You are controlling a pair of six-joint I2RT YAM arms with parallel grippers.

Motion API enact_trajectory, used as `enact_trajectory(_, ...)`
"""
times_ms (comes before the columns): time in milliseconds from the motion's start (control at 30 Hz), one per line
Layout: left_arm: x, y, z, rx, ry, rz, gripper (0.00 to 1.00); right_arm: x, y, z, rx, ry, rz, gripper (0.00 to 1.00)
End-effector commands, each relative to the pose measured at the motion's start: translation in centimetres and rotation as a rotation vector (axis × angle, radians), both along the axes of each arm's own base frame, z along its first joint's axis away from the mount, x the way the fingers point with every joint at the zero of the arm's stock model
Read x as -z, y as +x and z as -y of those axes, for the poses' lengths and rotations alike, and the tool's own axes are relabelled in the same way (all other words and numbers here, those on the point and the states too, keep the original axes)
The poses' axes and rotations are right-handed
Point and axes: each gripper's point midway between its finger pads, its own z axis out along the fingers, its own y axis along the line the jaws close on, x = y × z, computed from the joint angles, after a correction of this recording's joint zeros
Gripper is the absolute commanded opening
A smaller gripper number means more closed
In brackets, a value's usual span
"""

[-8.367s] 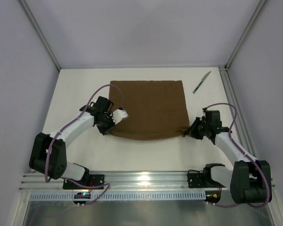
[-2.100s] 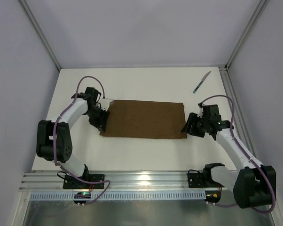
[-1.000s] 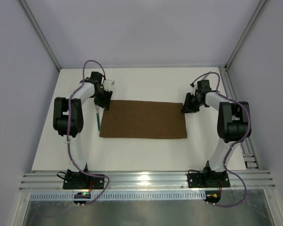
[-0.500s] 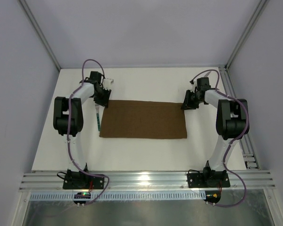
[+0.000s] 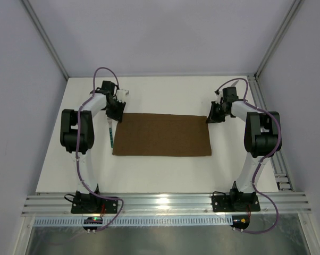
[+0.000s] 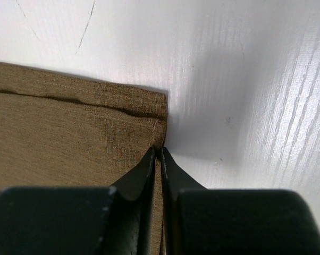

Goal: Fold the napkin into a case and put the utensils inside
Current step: Pick up the rectangle-folded napkin from the center of the board.

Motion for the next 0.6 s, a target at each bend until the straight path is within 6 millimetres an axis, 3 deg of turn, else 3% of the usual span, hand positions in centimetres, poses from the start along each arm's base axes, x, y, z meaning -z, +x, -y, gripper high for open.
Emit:
enact_trajectory(0,0.0,-0.3,-0.5,0.024,0.019,-0.004,0.27,-1.3,1.6,-0.3,-0.008,0.011,0.054,0.07)
enact_trajectory(67,0.3,-0.7,-0.3,0.031,0.009,-0.027,0.24,-1.4,1.6,-0.2,-0.007,0.012,0.059,0.04)
enact_trajectory(200,0.5,-1.2,0.0,0.044,-0.013,-0.042,0.0,-2.2,1.7,-0.5,-0.008,0.028,0.082,0.04)
enact_trajectory(367,0.0,-1.1,0.0,0.04,-0.017,-0.007,0.0,-3.5,1.9,-0.6,-0.005,0.036,0.125,0.04)
enact_trajectory(567,-1.9,-0.7,0.1,0.007,-0.037,0.039,0.0,-4.5,1.9,-0.6,-0.008,0.032,0.145,0.04)
